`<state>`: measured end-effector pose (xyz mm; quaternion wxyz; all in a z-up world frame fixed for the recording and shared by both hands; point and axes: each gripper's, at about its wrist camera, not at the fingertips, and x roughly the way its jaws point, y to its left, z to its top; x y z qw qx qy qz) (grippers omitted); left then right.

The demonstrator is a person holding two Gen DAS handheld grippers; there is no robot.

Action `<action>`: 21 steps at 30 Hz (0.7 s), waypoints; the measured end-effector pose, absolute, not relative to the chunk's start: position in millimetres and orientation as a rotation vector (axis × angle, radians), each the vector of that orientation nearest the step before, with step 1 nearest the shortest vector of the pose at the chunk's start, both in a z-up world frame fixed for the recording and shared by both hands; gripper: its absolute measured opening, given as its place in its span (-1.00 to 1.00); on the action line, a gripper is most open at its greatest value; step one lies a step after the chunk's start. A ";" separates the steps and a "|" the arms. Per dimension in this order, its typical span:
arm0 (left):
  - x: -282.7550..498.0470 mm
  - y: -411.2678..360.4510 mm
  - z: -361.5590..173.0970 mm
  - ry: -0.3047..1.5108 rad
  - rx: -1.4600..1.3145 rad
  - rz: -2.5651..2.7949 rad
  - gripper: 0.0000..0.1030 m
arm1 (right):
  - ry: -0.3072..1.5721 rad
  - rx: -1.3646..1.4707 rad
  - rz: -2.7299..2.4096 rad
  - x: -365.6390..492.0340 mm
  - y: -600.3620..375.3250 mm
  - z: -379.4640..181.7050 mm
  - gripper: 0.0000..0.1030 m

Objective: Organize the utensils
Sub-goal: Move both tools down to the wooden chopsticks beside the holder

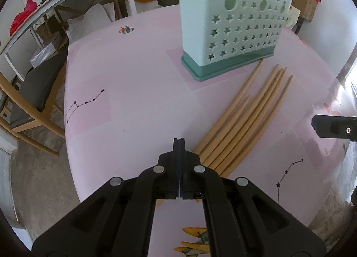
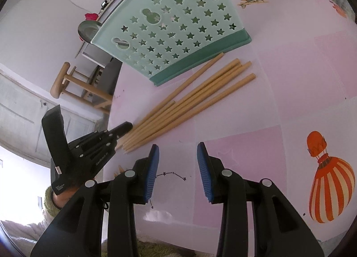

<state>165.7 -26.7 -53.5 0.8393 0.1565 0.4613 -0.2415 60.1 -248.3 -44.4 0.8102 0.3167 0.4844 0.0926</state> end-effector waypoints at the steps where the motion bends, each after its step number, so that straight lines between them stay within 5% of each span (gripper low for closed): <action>1: 164.5 -27.1 -53.5 0.977 0.332 -0.515 -1.00 | 1.036 0.678 0.196 60.5 -248.4 -44.5 -0.32; 21: 140.2 -36.0 -49.7 1.019 0.314 -0.572 -1.00 | 1.058 0.713 0.167 64.4 -249.7 -52.3 -0.32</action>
